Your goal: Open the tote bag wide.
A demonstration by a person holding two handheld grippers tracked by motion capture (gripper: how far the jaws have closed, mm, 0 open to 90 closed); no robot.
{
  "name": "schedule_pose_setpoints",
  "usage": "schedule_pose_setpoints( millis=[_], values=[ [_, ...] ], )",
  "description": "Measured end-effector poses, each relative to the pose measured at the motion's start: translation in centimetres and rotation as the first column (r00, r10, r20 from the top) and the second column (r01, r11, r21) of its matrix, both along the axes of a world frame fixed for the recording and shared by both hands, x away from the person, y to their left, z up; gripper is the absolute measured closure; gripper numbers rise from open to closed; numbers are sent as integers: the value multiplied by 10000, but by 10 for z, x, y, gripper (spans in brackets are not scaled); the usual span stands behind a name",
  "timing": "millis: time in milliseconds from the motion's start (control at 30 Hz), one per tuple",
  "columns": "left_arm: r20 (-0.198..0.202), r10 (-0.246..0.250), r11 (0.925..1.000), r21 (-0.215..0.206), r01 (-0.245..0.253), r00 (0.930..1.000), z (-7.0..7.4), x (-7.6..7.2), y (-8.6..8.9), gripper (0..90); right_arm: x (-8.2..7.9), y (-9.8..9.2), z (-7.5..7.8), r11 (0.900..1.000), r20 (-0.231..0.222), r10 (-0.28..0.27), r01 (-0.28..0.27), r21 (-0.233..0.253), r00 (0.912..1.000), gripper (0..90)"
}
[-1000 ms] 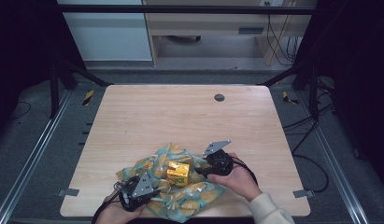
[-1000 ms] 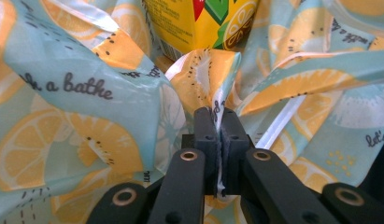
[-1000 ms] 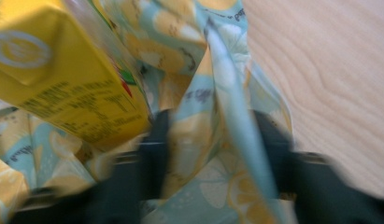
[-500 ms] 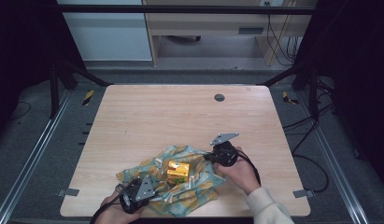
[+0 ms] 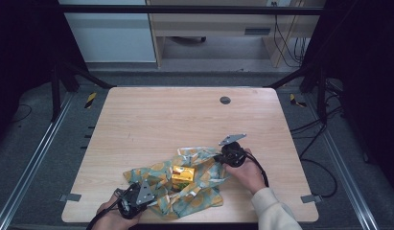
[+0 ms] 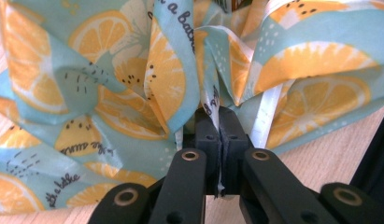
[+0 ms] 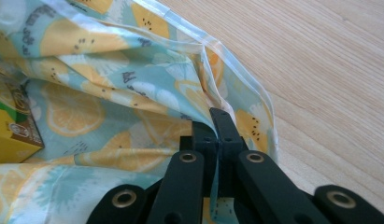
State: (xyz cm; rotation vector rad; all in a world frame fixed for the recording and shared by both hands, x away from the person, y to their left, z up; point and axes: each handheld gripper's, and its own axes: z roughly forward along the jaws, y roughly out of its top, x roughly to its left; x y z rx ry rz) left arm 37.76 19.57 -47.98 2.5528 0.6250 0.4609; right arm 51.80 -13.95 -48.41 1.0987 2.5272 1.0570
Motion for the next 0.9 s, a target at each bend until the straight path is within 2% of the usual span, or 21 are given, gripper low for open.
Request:
schedule_pose_setpoints(
  millis=[267,500,533,567,600,633,667,733,800,833,867,900],
  values=[
    [31,98,9996,264,-99,9999,0,-1,3,896,1,-1,-3,9998,110,-94,97,-187,9999,900],
    [163,106,9997,216,-109,9998,1,-1,5,892,2,-3,-3,9996,127,-151,154,-251,9998,897],
    [348,161,9999,12,-162,9993,1,-1,6,852,2,-3,-2,9998,178,-105,108,-153,9998,823],
    [348,161,9999,12,-162,9993,1,-1,6,815,2,-3,-2,9998,178,-105,108,-153,9998,823],
    [501,191,9997,-167,-183,9986,3,-1,6,761,-1,-3,2,9996,357,-281,284,-78,9990,686],
    [644,272,9988,-418,-246,9976,4,-1,7,761,-1,-3,2,9996,357,-281,284,-78,9990,686],
    [777,301,9980,-582,-256,9965,6,-1,8,720,-3,-4,6,9995,468,-306,305,34,9984,642],
    [965,459,9943,-1006,-362,9943,11,-2,9,631,-9,-5,14,9992,856,-366,350,209,9957,508],
    [1291,666,9849,-1675,-444,9894,18,-3,10,535,-19,-6,25,9989,1300,-409,378,259,9907,343],
    [1291,666,9849,-1675,-444,9894,18,-3,10,527,-19,-6,25,9989,1300,-409,378,259,9907,343],
    [1429,683,9822,-1834,-414,9874,21,-3,11,505,-27,-7,34,9989,1681,-394,346,313,9850,277],
    [1550,768,9787,-2005,-448,9849,23,-4,12,505,-27,-7,34,9989,1681,-394,346,313,9850,277]
  ],
)
